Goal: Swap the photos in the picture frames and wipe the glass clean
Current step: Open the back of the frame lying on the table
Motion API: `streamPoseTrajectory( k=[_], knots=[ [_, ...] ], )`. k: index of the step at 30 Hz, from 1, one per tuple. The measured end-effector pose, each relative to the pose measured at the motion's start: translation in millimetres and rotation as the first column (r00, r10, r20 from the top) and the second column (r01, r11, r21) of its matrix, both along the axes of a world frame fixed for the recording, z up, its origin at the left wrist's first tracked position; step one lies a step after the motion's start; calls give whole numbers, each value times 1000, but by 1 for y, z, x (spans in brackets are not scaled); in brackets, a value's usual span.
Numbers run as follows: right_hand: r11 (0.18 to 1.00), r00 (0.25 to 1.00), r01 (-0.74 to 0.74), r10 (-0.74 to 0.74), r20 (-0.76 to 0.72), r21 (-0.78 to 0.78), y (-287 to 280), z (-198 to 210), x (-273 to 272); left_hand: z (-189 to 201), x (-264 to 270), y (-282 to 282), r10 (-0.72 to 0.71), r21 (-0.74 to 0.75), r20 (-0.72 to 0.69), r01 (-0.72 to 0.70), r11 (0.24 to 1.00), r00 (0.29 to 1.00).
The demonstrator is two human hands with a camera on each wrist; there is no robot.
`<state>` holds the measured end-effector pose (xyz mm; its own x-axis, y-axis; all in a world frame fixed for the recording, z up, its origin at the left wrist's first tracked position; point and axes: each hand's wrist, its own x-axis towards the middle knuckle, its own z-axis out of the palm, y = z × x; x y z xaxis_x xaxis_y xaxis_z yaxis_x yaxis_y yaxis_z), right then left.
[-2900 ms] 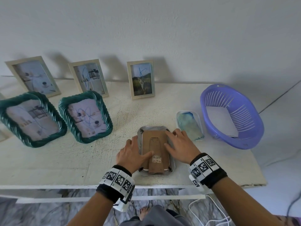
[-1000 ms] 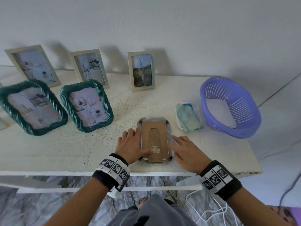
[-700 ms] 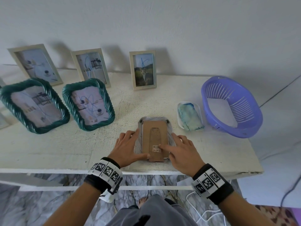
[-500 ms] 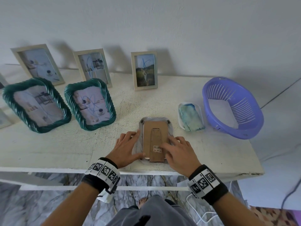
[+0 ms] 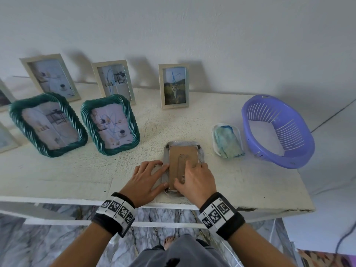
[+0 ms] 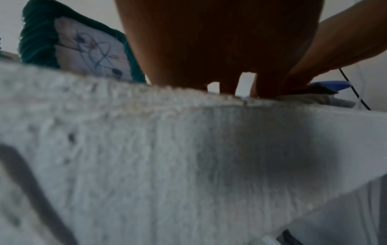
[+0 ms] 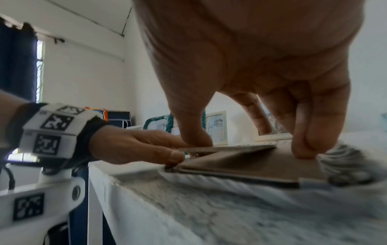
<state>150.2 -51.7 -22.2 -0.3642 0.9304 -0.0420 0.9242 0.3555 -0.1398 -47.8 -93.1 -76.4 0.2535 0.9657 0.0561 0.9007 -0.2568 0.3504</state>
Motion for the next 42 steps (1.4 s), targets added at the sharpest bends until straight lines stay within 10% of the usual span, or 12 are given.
streamPoseTrajectory(
  k=[7,14,23,28,42],
  knots=[
    [962,903,16,-132,-409,-274,13,25,18,2,-11,-1,31,11,-8,-31,999,999],
    [882,470,10,-421,-776,-472,11,48,67,-2,-21,-5,81,-8,51,-81,997,995],
    [971,975,45,-94,-200,-234,-7,26,105,-7,-26,-7,95,-4,111,-95,995,989],
    [977,992,86,-67,105,-196,-19,11,89,-8,-25,-7,105,-11,121,-104,995,987],
    [967,986,146,-125,110,-208,-13,7,81,-8,-23,-8,109,-3,129,-110,994,986]
  ],
)
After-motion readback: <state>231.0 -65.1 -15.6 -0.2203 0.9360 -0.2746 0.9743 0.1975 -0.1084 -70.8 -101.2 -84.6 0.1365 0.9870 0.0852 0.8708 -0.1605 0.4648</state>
